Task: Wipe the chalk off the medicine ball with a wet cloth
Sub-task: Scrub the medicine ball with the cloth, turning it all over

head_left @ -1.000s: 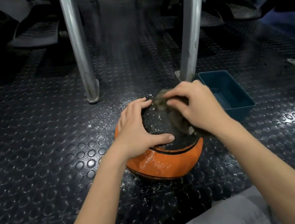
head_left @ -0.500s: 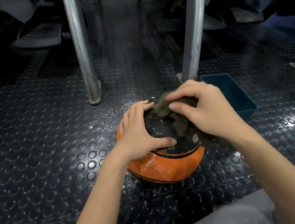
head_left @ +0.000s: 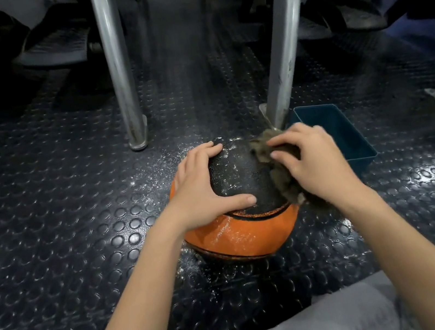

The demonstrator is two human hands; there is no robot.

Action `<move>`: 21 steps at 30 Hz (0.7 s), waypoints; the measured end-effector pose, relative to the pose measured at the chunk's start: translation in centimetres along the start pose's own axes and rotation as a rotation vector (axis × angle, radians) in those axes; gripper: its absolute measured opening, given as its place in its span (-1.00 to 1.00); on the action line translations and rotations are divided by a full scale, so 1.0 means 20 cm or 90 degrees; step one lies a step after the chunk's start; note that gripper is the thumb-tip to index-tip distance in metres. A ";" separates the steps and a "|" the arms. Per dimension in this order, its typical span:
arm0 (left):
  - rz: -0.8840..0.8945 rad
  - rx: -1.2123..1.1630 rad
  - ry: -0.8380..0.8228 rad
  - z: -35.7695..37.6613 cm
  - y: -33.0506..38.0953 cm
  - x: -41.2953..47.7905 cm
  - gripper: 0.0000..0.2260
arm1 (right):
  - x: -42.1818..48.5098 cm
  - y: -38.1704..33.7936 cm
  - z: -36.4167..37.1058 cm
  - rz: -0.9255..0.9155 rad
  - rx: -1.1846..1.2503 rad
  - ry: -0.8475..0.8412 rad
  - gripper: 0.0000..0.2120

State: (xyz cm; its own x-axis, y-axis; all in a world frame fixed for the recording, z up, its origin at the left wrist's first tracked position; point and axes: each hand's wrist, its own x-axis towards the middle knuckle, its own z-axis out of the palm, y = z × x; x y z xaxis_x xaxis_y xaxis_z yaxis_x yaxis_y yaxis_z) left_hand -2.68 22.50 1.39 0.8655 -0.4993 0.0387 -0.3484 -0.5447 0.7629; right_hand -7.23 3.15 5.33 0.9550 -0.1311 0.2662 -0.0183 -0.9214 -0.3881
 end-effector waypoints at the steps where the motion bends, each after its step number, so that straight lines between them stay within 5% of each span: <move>1: -0.002 0.002 -0.029 -0.01 0.00 0.00 0.07 | 0.00 0.03 -0.02 0.029 -0.024 0.029 -0.81; 4: -0.007 0.010 -0.101 -0.06 -0.03 -0.01 0.16 | -0.01 0.00 -0.06 -0.051 0.106 0.060 -0.80; 7: -0.002 0.024 -0.130 -0.07 -0.04 -0.01 0.18 | -0.04 -0.10 -0.06 -0.167 0.220 -0.097 -0.75; 9: 0.005 0.011 -0.124 -0.06 -0.03 -0.01 0.15 | -0.03 -0.07 -0.03 -0.150 0.112 -0.107 -0.77; 12: 0.005 0.017 -0.101 -0.04 -0.01 0.00 0.10 | -0.02 0.01 -0.07 -0.059 -0.085 0.047 -0.78; 14: 0.002 0.017 -0.066 -0.02 -0.01 0.00 0.12 | -0.03 -0.03 -0.08 -0.125 -0.005 0.063 -0.80; 17: -0.005 0.008 -0.031 0.00 -0.01 0.01 0.14 | -0.05 -0.11 -0.02 -0.207 0.089 -0.064 -0.79; 21: -0.012 0.007 -0.035 -0.01 0.01 0.01 0.05 | 0.01 -0.01 0.00 -0.114 -0.018 0.004 -0.79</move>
State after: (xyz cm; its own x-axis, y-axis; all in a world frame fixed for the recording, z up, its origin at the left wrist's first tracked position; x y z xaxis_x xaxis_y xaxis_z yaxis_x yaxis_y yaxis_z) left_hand -2.52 22.44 1.57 0.8509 -0.5252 -0.0114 -0.3363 -0.5612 0.7563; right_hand -7.11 3.36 5.39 0.9419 0.0332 0.3342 0.1428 -0.9403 -0.3089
